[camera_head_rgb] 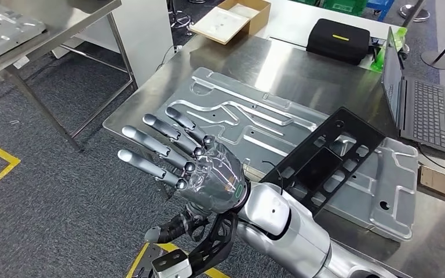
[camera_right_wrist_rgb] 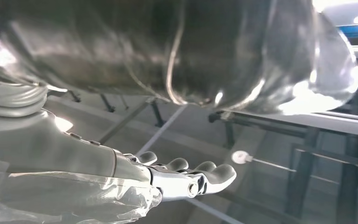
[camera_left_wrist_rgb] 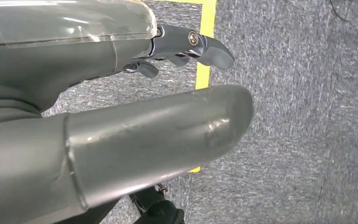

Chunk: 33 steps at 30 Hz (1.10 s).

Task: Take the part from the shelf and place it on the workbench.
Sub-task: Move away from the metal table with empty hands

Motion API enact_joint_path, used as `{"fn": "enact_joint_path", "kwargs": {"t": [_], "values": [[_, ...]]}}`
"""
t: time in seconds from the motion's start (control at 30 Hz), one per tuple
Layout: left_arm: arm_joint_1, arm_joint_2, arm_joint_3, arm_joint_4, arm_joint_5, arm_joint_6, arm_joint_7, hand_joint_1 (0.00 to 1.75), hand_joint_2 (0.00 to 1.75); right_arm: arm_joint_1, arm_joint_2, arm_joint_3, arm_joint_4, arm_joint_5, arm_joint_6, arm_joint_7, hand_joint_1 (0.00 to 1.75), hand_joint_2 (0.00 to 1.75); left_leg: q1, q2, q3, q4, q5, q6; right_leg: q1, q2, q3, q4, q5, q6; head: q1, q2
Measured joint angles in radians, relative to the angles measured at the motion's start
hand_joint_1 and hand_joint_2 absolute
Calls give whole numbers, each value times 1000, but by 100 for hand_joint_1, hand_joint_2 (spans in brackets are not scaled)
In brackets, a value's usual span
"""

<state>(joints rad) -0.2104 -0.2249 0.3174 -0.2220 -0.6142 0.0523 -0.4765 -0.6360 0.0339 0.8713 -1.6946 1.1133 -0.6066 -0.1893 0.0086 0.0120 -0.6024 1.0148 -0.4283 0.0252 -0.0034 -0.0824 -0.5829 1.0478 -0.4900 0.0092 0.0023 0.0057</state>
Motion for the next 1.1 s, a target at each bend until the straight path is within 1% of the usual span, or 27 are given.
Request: {"fn": "enact_joint_path", "kwargs": {"t": [0.03, 0.1, 0.13, 0.17, 0.2, 0.23, 0.27, 0.3, 0.33, 0.37, 0.4, 0.47, 0.5, 0.53, 0.6, 0.63, 0.67, 0.7, 0.73, 0.77, 0.83, 0.9, 0.93, 0.97, 1.0, 1.03, 1.1], "values": [[-1, -1, 0, 0, 0, 0, 0, 0, 0, -2, 0, 0, 0, 0, 0, 0, 0, 0, 3, -8, 1, -4, 4, 5, -3, 23, -15, 36, -25, 5, 0, 0], [-3, -2, 0, 0, 1, 0, 0, 0, 0, -3, -2, 0, 0, -1, 0, 1, 0, 0, 5, -25, -3, -4, 7, 11, -6, 67, -74, 162, -91, 11, 0, 0], [-3, -2, 0, 0, 1, 0, 0, 0, 0, -2, -3, 0, 1, -1, 0, 1, 0, 0, 4, -35, -6, -3, 8, 12, -7, 76, -106, 227, -115, 13, 0, 0], [-2, -2, 0, 0, 1, 0, 0, 0, 0, -1, -5, 0, 1, -1, 0, 1, 0, 0, 4, -47, -7, -2, 9, 12, -9, 79, -126, 264, -120, 14, 0, 0], [-2, -2, 0, 0, 1, 0, 0, 0, 0, -1, -6, 0, 2, -1, 0, 1, 0, 0, 5, -59, -8, 0, 9, 12, -10, 81, -128, 263, -105, 14, 0, 0], [-1, -2, 0, 0, 1, 0, 0, 0, 0, -1, -7, 0, 2, -1, 0, 1, 0, 0, 5, -72, -8, 3, 8, 11, -12, 86, -110, 223, -71, 13, 0, 0], [-2, -2, 0, 0, 1, 0, 0, 0, 0, -2, -7, 0, 2, -1, 0, 1, 0, 0, 5, -85, -8, 5, 8, 9, -14, 100, -77, 152, -30, 11, 0, 0], [-3, -3, 0, 0, 1, 0, 0, 0, 0, -2, -7, 0, 2, -1, 0, 1, 0, 0, 4, -96, -10, 7, 8, 5, -17, 125, -45, 83, -1, 8, 0, 0], [-4, -4, 0, 0, 1, 0, 0, 0, 0, -3, -7, 0, 2, -1, -1, 1, 0, 0, 4, -107, -13, 9, 8, 0, -19, 145, -22, 30, 16, 6, 0, 0], [-4, -5, 0, 0, 1, 0, 0, 0, 0, -4, -8, 0, 2, -1, -1, 1, 0, 0, 5, -116, -17, 10, 10, -6, -19, 159, -10, -1, 21, 4, 1, 0], [-4, -5, 0, 0, 2, 0, 1, 0, 0, -4, -8, 0, 2, -1, -1, 1, 0, 0, 7, -126, -21, 9, 12, -14, -17, 162, -8, -8, 18, 2, 1, 0], [-2, -5, 1, 0, 2, 0, 1, 0, 0, -6, -7, 0, 2, -1, -1, 1, 0, 0, 11, -137, -27, 7, 15, -29, -16, 138, -4, -16, 24, -8, 1, 0], [-2, -5, 1, 0, 2, 0, 1, 0, 0, -7, -7, 0, 2, -1, -1, 1, 0, 0, 10, -123, -33, 18, 8, -34, -18, 125, 0, -22, 27, -15, -1, 0], [-2, -5, 1, 0, 2, 0, 1, 0, 0, -9, -6, 0, 2, -1, -1, 1, 0, 0, 8, -98, -48, 48, -11, -37, -19, 110, 4, -29, 30, -21, -2, 0], [-4, -5, 1, 0, 2, 0, 2, 0, 0, -9, -6, 0, 2, -1, -2, 2, 0, 0, 7, -41, -101, 163, -72, -42, -16, 80, 7, -33, 31, -29, -5, 0], [-4, -5, 1, 0, 2, 0, 2, 0, 0, -9, -6, 0, 2, -1, -2, 2, 0, 0, 8, -28, -130, 225, -98, -44, -13, 64, 6, -31, 30, -31, -5, 0], [-4, -5, 1, 0, 2, 0, 2, 0, 0, -9, -6, 0, 3, -1, -2, 2, 0, 0, 9, -22, -149, 265, -109, -46, -12, 49, 5, -30, 28, -32, -5, 0], [-3, -5, 1, 0, 2, 0, 2, 0, 0, -9, -6, 0, 3, -1, -2, 2, 0, 0, 9, -19, -150, 268, -100, -46, -11, 35, 5, -28, 25, -32, -5, 0], [-2, -5, 1, 0, 3, 0, 2, 0, 0, -9, -6, 0, 3, -1, -2, 2, 0, 0, 9, -14, -131, 237, -77, -46, -10, 22, 5, -25, 23, -31, -5, 0], [-2, -4, 1, 0, 3, 0, 2, 0, 0, -10, -6, 0, 2, -1, -2, 2, 0, 0, 9, -3, -97, 175, -44, -44, -10, 10, 6, -23, 19, -29, -5, 0], [-4, -4, 1, 0, 3, 0, 1, 0, 0, -12, -6, 0, 2, -1, -2, 2, 0, 0, 1, 34, -33, 56, -6, -34, -4, -9, 9, -17, 13, -22, -5, 0], [-6, -4, 1, 0, 3, 1, 1, 0, 0, -13, -6, 0, 2, 0, -2, 2, 0, 0, -7, 46, -16, 16, -3, -21, 3, -26, 10, -15, 9, -15, -4, 0], [-5, -4, 1, 0, 3, 2, 1, 0, 0, -14, -6, 0, 2, 0, -2, 2, 0, 0, -7, 33, -18, 14, 0, -14, 4, -35, 11, -16, 8, -10, -4, 0], [-3, -4, 1, 0, 3, 2, 1, 0, 0, -15, -6, 0, 2, 0, -2, 2, 0, 0, -4, 23, -18, 11, 2, -9, 2, -35, 12, -14, 5, -5, -5, 0], [-2, -4, 1, 0, 3, 3, 1, 0, 0, -16, -6, 0, 1, 0, -3, 2, 0, 0, -2, 12, -17, 8, 5, -3, 0, -19, 11, -5, -4, 1, -5, 0], [-3, -4, 1, 0, 2, 3, 1, 0, 0, -16, -6, 0, 1, 0, -3, 2, 0, 0, 1, 2, -16, 4, 9, 3, -3, 5, 1, 20, -23, 6, -4, 0], [-6, -4, 1, 0, 2, 3, 0, 0, 0, -15, -6, -1, 0, 0, -4, 3, 0, 0, 4, -18, -17, 1, 13, 10, -8, 61, -48, 127, -84, 12, -4, 0]]}}
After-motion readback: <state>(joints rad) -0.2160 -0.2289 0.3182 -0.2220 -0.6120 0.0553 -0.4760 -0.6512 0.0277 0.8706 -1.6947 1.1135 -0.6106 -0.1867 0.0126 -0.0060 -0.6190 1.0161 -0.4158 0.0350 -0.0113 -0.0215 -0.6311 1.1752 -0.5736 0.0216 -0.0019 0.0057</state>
